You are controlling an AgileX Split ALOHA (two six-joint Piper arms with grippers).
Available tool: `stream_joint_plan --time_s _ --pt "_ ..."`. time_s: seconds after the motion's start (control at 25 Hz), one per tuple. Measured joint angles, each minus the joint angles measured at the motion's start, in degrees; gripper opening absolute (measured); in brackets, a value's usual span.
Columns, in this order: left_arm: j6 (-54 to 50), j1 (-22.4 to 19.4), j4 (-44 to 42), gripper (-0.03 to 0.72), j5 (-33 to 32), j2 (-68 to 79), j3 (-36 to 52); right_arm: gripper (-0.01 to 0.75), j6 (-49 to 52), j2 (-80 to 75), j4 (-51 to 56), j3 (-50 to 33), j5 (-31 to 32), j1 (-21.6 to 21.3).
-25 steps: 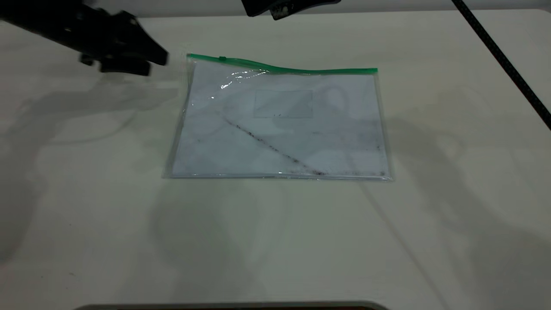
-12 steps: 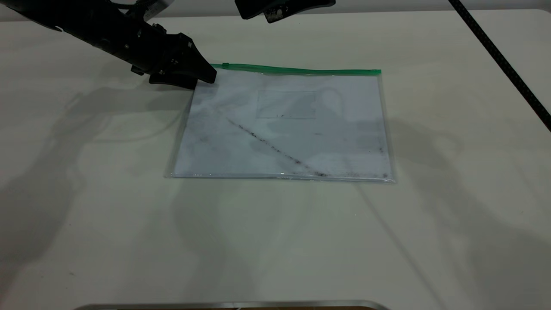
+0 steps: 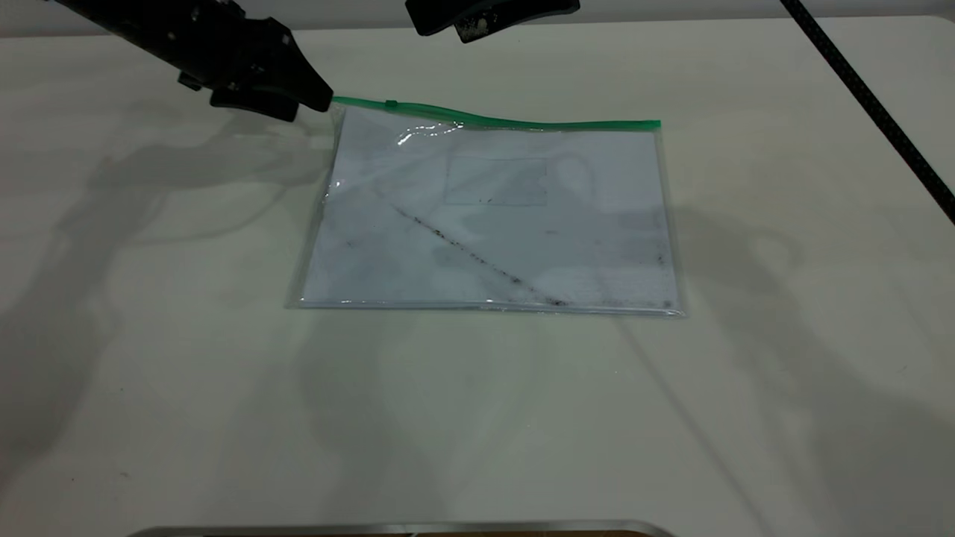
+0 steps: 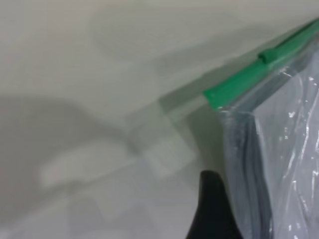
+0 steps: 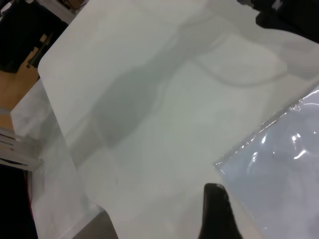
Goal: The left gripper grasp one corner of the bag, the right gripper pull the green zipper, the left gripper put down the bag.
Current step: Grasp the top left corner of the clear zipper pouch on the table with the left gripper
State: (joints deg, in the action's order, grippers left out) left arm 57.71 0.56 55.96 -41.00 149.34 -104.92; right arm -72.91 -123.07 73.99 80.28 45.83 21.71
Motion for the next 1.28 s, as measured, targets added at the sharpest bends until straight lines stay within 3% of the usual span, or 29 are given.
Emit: stream_joint_plan --time_s 0.72,0.88,1.16,1.28 --pt "9.11 5.37 9.65 0.574 2.93 5.19 0.0 0.535 0.0 0.0 -0.05 0.0 0.06 0.0" --pt "9.28 5.4 9.3 0.448 3.49 5.19 0.0 0.535 -0.16 0.0 -0.05 0.0 0.06 0.0" --pt "12.69 5.4 5.16 0.069 2.81 4.9 0.0 0.535 -5.26 0.0 -0.05 0.0 -6.38 0.0" --pt "19.17 5.53 3.97 0.053 1.43 3.53 0.0 0.535 -9.52 -0.04 0.46 0.0 -9.86 0.0"
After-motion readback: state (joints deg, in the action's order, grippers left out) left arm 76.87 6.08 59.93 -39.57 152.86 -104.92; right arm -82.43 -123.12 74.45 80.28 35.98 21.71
